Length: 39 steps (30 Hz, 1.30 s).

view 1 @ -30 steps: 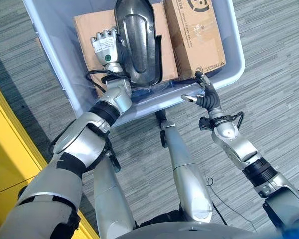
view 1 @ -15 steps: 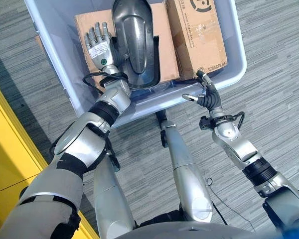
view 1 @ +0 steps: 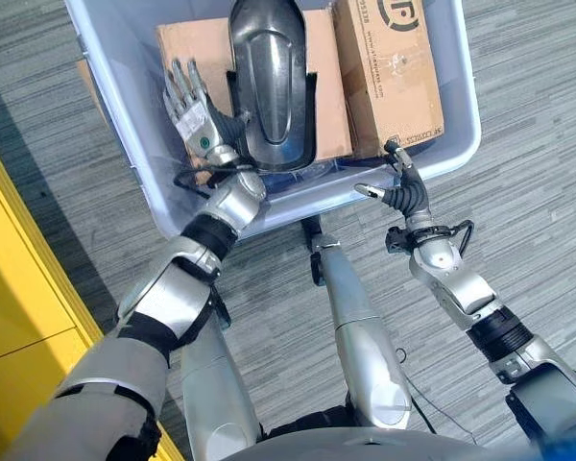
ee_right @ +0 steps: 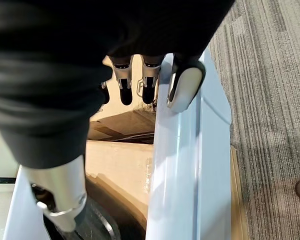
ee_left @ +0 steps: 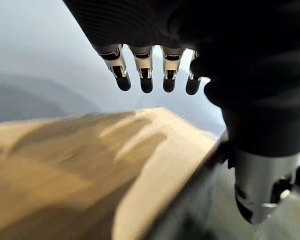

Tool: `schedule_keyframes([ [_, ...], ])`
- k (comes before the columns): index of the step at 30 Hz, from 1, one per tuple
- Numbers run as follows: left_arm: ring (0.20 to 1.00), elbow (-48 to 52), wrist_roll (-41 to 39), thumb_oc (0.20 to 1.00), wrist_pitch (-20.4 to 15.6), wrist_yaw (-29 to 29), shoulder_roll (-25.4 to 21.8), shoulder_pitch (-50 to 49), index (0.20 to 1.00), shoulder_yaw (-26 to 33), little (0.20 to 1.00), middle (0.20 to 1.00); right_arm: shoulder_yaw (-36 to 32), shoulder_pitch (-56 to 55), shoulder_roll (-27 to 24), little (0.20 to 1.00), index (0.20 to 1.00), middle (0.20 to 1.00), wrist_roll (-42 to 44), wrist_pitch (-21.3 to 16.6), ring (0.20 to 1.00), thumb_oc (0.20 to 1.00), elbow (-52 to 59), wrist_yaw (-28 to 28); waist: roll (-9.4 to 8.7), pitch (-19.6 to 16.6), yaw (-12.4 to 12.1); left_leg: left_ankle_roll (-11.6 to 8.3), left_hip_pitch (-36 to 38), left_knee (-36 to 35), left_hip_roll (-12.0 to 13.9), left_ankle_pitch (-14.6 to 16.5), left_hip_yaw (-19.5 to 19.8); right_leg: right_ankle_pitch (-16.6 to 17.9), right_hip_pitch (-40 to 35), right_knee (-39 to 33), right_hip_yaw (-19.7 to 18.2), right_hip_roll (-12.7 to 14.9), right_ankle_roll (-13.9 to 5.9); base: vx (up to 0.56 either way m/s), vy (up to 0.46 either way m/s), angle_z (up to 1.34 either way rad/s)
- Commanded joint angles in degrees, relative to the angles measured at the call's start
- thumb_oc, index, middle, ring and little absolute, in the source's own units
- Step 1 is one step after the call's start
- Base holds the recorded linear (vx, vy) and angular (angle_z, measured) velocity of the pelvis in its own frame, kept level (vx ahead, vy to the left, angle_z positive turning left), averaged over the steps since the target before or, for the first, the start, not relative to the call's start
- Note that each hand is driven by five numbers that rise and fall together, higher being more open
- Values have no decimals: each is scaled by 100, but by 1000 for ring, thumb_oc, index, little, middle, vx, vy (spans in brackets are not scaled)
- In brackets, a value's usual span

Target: Move parts from the plastic box to the shelf.

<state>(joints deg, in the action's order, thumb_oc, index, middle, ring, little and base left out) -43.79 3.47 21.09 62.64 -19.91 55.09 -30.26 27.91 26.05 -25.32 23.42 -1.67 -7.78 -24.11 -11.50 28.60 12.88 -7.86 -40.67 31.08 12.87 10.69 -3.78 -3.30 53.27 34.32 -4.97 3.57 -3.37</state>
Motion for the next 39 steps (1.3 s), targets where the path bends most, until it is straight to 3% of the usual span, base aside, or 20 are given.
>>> schedule_keyframes([
  [1, 1000, 259, 168, 1000, -215, 158, -79, -21, 1000, 75, 1000, 1000, 217, -722, 237, 1000, 1000, 1000, 203, 144, 1000, 1000, -85, -17, -166, 119, -156, 474, -734, 421, -368, -356, -24, -446, -600, -145, 713, -325, 223, 19, -48, 3],
  [9, 1000, 1389, 536, 1000, -403, 445, -29, -616, 1000, -45, 1000, 1000, 133, -939, 276, 1000, 1000, 1000, 169, 64, 1000, 1000, 35, -97, -82, 119, -233, 450, -670, 245, -404, -384, -10, -458, -680, -260, 718, -315, 193, 4, -6, 1],
  [17, 1000, 2135, 1546, 1000, 68, 420, -323, -734, 1000, -438, 1000, 1000, 176, -1123, 185, 1000, 1000, 1000, 227, -125, 1000, 1000, 9, -84, -42, 119, -264, 411, -605, 163, -436, -378, 42, -473, -760, -317, 714, -289, 175, 5, -6, 3],
  [20, 1000, 2125, 1479, 1000, 70, 335, -379, -649, 1000, -590, 1000, 1000, 237, -1145, 169, 1000, 1000, 1000, 241, -210, 1000, 1000, -61, -33, -55, 119, -247, 412, -606, 171, -425, -371, 43, -450, -742, -318, 714, -282, 164, 0, 0, 0],
  [22, 1000, 2114, 1887, 1000, 137, 212, -385, -620, 1000, -683, 1000, 1000, 261, -1137, 178, 1000, 1000, 1000, 257, -217, 1000, 1000, -81, -59, -60, 119, -241, 413, -616, 188, -428, -362, 53, -437, -735, -318, 709, -284, 159, 0, 0, 0],
  [26, 1000, 2094, 1282, 1000, 334, 88, -327, -520, 1000, -890, 1000, 1000, 286, -1129, 161, 1000, 1000, 1000, 284, -238, 1000, 1000, -140, 19, -79, 119, -223, 435, -641, 247, -454, -319, 79, -439, -704, -263, 707, -308, 147, 0, 0, 0],
  [32, 1000, 1920, 1225, 1000, 173, -110, -132, -717, 1000, -939, 1000, 1000, 350, -1084, 271, 1000, 1000, 1000, 301, -223, 1000, 1000, -177, -60, -132, 119, -265, 448, -648, 277, -454, -283, 96, -416, -728, -280, 748, -324, 123, 3, -21, 3],
  [39, 1000, 1748, 177, 1000, 120, 117, 145, -944, 1000, -770, 1000, 1000, 288, -1097, 347, 1000, 1000, 1000, 263, -183, 1000, 1000, -172, -84, -165, 119, -274, 471, -699, 326, -455, -275, 86, -366, -701, -288, 752, -328, 108, 0, -11, 0],
])
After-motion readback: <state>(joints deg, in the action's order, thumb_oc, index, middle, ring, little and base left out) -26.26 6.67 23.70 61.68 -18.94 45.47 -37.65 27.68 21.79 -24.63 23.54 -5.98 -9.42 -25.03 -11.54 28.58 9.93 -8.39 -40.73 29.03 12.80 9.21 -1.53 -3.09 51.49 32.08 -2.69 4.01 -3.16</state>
